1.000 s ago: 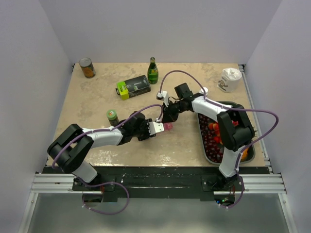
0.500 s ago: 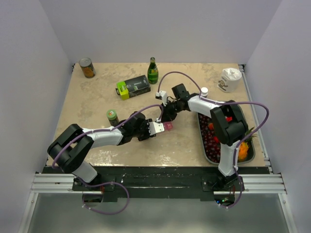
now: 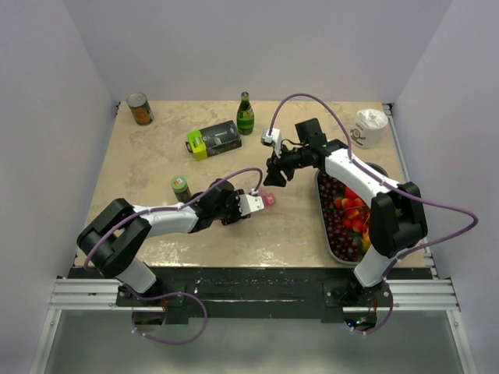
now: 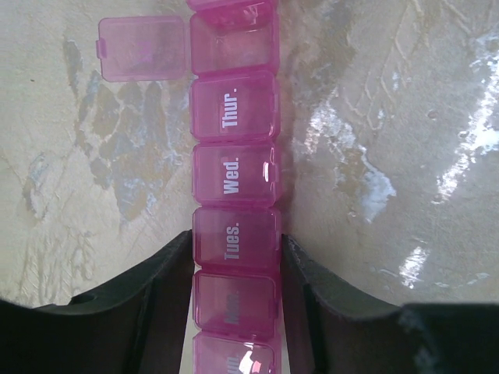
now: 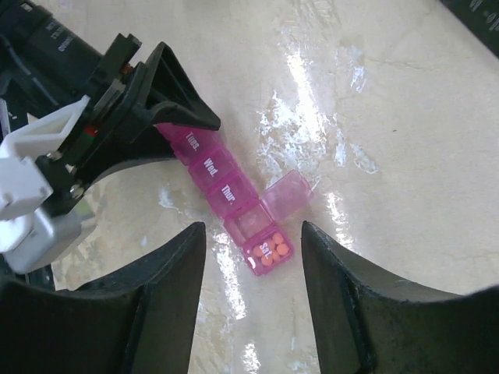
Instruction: Sort the pills into containers
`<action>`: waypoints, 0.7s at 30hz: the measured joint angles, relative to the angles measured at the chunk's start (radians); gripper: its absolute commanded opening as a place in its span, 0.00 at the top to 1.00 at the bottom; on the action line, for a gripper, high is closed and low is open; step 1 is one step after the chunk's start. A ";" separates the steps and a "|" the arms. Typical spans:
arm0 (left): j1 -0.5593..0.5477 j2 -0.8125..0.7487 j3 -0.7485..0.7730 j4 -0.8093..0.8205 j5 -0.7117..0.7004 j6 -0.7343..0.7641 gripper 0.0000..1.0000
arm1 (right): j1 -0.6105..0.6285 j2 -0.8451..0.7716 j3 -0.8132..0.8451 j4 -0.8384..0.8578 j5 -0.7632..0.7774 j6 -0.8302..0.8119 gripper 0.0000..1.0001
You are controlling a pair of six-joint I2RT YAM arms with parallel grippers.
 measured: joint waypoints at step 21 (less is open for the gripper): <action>0.047 -0.298 0.012 -0.070 -0.037 -0.206 0.11 | -0.031 -0.020 -0.039 -0.071 -0.047 -0.109 0.28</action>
